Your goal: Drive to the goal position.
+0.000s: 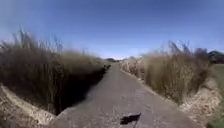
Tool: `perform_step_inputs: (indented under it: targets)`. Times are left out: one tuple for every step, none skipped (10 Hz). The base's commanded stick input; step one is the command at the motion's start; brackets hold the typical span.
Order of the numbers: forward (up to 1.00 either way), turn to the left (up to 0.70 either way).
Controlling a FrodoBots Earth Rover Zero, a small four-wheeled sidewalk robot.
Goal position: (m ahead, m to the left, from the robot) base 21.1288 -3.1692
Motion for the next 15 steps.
perform_step_inputs:
  targets:
    - [0.70,0.00]
    - [0.70,0.00]
    - [0.70,0.00]
    - [0.70,0.00]
    - [0.70,0.00]
    - [0.70,0.00]
    - [0.70,0.00]
    - [0.70,0.00]
    - [0.70,0.00]
    - [0.70,0.00]
    - [0.70,0.00]
    - [0.70,0.00]
    - [0.70,0.00]
    - [0.70,0.00]
    - [0.70,0.00]
